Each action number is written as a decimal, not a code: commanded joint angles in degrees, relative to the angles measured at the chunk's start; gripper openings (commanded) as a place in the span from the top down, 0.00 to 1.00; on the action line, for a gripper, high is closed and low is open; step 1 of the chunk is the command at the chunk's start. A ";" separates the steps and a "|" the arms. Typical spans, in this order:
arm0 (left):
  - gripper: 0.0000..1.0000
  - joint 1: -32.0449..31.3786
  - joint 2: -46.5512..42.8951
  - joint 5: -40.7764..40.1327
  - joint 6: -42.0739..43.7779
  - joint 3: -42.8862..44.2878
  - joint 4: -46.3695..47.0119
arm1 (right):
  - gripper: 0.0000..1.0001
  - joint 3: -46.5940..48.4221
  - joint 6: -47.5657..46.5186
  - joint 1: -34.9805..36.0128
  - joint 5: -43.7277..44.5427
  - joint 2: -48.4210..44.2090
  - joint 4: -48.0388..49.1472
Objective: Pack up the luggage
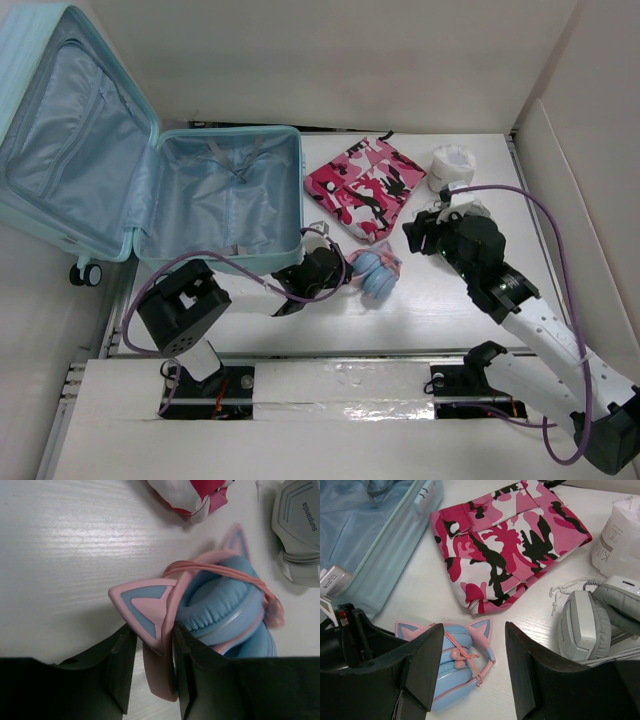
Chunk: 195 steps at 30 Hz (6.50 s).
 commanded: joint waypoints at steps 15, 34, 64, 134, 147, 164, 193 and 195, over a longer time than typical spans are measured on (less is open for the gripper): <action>1.00 0.73 -10.70 2.47 10.01 9.66 3.44 | 0.42 -1.41 1.38 0.50 2.16 -5.45 5.38; 1.00 43.16 -16.35 -3.86 2.37 13.01 -3.05 | 0.82 -5.20 2.53 1.03 3.92 -5.37 8.90; 0.41 28.62 -20.03 5.72 11.85 15.30 0.01 | 0.37 -5.64 11.40 -4.06 23.52 8.07 5.12; 0.56 1.08 -86.03 -15.54 24.08 -22.40 3.09 | 0.76 68.77 0.15 16.58 -19.44 59.53 4.32; 0.54 1.08 -84.89 -18.01 24.43 -22.58 2.65 | 0.67 96.58 10.44 15.97 -25.70 87.97 9.94; 0.54 1.08 -81.90 -18.10 24.69 -22.67 3.53 | 0.07 82.94 8.87 10.36 -22.72 76.92 16.26; 0.50 1.08 -74.26 -15.11 24.34 -21.79 5.28 | 0.26 61.33 -8.98 -23.14 15.17 67.23 -13.07; 0.50 1.08 -74.08 -14.93 24.26 -21.79 5.37 | 0.35 63.00 -10.29 -23.14 14.21 70.12 -14.65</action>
